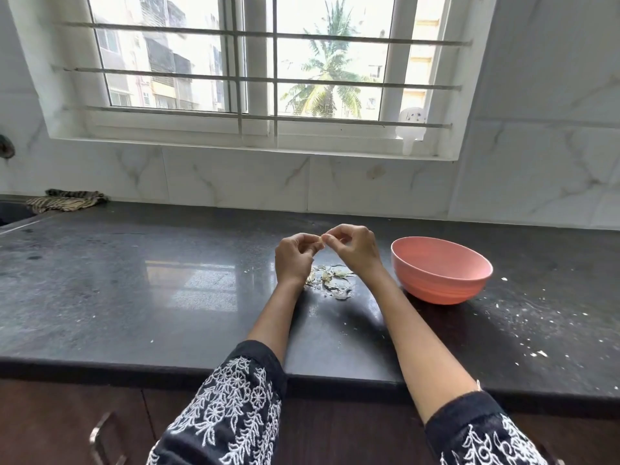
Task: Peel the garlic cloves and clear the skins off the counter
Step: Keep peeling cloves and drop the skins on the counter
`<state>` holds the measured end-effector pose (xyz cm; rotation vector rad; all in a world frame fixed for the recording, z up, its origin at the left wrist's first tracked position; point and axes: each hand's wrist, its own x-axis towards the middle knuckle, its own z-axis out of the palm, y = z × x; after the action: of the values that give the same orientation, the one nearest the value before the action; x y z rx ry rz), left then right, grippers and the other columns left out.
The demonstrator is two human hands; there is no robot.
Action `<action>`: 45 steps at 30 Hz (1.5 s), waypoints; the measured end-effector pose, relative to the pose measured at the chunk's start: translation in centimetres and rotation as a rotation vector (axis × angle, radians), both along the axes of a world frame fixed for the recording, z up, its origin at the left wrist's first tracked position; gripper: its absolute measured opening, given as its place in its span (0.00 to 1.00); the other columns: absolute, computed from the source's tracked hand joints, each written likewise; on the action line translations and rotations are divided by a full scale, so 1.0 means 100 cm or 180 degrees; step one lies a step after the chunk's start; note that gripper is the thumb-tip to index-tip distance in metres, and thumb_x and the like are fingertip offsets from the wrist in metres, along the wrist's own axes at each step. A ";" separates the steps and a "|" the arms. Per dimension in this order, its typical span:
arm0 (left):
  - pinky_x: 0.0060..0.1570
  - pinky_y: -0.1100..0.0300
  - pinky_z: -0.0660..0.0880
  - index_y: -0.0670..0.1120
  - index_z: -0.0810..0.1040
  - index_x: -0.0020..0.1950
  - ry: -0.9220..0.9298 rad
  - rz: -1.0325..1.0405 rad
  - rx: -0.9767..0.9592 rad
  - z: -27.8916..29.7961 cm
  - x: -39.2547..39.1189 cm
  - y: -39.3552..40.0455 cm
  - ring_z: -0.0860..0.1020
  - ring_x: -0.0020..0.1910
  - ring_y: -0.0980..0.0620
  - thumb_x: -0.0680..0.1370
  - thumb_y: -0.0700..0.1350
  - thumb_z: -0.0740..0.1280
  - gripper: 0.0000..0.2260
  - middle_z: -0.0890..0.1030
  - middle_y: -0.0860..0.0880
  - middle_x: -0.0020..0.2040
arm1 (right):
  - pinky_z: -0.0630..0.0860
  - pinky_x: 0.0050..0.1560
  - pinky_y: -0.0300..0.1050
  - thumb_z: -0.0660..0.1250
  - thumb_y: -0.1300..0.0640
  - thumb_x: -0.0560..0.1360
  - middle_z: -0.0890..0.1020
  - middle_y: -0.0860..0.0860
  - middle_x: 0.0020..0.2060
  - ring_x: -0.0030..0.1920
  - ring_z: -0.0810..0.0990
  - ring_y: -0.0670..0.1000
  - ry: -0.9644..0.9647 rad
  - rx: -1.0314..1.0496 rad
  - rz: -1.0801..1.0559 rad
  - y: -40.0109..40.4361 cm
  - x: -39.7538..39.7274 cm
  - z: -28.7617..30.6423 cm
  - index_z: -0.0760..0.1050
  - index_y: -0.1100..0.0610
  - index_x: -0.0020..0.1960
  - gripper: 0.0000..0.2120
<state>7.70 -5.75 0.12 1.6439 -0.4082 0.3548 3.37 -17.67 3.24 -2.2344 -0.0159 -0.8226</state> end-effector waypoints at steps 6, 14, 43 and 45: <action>0.44 0.61 0.78 0.42 0.84 0.44 -0.0405 0.0123 0.0327 0.001 -0.006 0.000 0.82 0.38 0.57 0.70 0.41 0.75 0.05 0.85 0.46 0.40 | 0.68 0.38 0.40 0.71 0.59 0.70 0.82 0.50 0.33 0.34 0.75 0.47 0.0011 -0.0083 -0.0026 -0.002 0.007 -0.009 0.82 0.56 0.40 0.02; 0.35 0.69 0.76 0.35 0.81 0.45 0.0558 -0.0806 -0.0709 0.007 -0.014 -0.001 0.79 0.31 0.61 0.71 0.34 0.72 0.05 0.82 0.53 0.30 | 0.65 0.32 0.31 0.67 0.65 0.72 0.77 0.49 0.29 0.30 0.71 0.44 -0.0400 0.0224 -0.0008 0.001 0.005 -0.008 0.79 0.62 0.39 0.04; 0.36 0.68 0.76 0.41 0.80 0.43 0.1172 -0.1269 -0.1510 0.011 -0.012 0.001 0.77 0.30 0.59 0.77 0.37 0.64 0.06 0.83 0.52 0.32 | 0.72 0.26 0.33 0.70 0.66 0.72 0.84 0.54 0.37 0.30 0.77 0.40 -0.0469 0.0854 0.0604 0.003 0.003 -0.004 0.83 0.59 0.47 0.06; 0.35 0.68 0.76 0.40 0.80 0.43 0.1255 -0.1324 -0.1626 0.012 -0.013 0.001 0.77 0.30 0.59 0.77 0.37 0.64 0.06 0.83 0.51 0.32 | 0.71 0.26 0.34 0.71 0.66 0.71 0.84 0.53 0.36 0.31 0.78 0.44 -0.0506 0.0845 0.0607 0.003 0.001 -0.003 0.83 0.58 0.45 0.06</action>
<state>6.45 -5.66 1.28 1.0596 -0.3154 -0.1710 3.48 -17.40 2.90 -1.8831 -0.1822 -0.8427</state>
